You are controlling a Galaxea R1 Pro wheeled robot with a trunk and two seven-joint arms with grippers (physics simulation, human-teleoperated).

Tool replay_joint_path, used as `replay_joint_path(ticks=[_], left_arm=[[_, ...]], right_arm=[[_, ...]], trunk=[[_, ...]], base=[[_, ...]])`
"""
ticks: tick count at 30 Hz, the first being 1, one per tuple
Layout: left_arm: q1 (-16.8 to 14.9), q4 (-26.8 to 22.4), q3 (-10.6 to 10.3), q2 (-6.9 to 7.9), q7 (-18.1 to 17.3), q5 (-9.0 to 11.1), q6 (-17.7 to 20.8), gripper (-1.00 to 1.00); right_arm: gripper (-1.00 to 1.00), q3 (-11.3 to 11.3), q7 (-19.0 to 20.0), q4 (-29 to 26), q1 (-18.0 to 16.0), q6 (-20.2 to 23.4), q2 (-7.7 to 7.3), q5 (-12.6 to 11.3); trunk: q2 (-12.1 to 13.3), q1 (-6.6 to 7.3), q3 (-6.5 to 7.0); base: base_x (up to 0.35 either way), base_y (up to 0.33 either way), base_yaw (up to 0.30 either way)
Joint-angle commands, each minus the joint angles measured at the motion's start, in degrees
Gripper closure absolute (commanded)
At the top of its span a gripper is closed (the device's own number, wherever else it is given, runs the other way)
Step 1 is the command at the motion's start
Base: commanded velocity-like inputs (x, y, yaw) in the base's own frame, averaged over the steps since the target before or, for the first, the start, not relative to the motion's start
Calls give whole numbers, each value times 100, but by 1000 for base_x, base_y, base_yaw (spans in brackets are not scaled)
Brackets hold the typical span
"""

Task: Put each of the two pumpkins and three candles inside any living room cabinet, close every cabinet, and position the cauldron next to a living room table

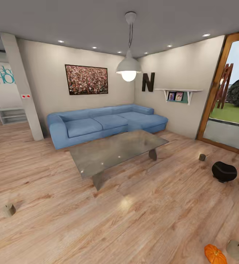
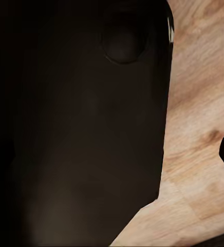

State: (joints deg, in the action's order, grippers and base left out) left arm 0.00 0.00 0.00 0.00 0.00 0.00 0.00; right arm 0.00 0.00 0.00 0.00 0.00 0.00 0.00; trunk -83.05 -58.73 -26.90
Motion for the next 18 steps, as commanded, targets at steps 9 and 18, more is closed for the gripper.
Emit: replay_joint_path(ticks=[9, 18], left_arm=[[-35, -131, -18, -123, 0, -7, -148, -100], [-35, -132, -27, -122, 6, -26, -157, -100]], right_arm=[[-100, -34, -18, 0, 0, -38, 251, -34], [-100, -43, -17, 0, 0, -35, 265, -35]], trunk=[[-3, 0, -3], [-3, 0, 3]], base=[[-63, 32, 0], [-276, 187, -102]])
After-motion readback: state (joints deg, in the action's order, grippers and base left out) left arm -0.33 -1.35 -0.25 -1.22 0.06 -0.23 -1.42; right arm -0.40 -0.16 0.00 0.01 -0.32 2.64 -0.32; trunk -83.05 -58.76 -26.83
